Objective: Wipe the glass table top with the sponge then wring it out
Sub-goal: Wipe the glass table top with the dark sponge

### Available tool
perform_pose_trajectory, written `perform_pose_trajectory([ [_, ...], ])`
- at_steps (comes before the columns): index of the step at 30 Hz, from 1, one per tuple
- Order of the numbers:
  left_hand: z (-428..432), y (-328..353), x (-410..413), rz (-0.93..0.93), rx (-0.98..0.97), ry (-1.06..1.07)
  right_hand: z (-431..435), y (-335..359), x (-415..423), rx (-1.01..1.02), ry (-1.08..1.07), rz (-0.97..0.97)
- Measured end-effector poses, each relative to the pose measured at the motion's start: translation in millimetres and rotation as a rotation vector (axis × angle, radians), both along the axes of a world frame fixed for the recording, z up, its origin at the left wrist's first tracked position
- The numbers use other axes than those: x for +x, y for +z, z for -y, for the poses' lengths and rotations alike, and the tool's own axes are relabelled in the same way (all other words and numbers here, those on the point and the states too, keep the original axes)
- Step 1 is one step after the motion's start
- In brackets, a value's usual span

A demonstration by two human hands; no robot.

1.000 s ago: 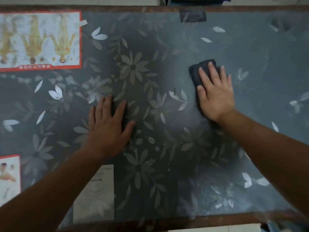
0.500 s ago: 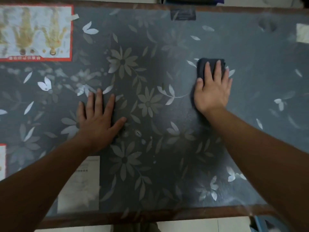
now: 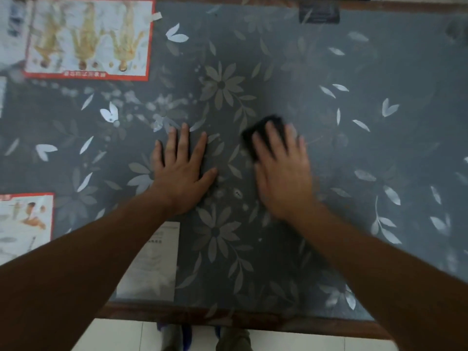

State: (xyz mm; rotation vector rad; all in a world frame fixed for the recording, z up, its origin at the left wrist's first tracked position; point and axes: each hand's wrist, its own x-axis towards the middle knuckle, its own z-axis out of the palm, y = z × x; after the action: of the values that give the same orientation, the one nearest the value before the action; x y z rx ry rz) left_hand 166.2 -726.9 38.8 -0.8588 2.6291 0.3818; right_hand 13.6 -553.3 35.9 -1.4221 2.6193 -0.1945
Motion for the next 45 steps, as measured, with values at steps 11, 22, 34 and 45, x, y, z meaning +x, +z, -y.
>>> perform_pose_trajectory([
  [11, 3, -1, 3, -0.079, 0.092, 0.029, 96, -1, -48, 0.015, -0.118, 0.012],
  [22, 5, 2, 3, -0.069, 0.141, 0.000, 40, 1, -17, 0.020, -0.187, 0.033],
  [34, -7, 10, 96, -0.245, -0.019, -0.135, -43, 1, 47, 0.024, -0.540, 0.041],
  [45, -13, -14, 115, -0.244, -0.127, -0.195, -58, 1, 79, 0.021, -0.350, -0.003],
])
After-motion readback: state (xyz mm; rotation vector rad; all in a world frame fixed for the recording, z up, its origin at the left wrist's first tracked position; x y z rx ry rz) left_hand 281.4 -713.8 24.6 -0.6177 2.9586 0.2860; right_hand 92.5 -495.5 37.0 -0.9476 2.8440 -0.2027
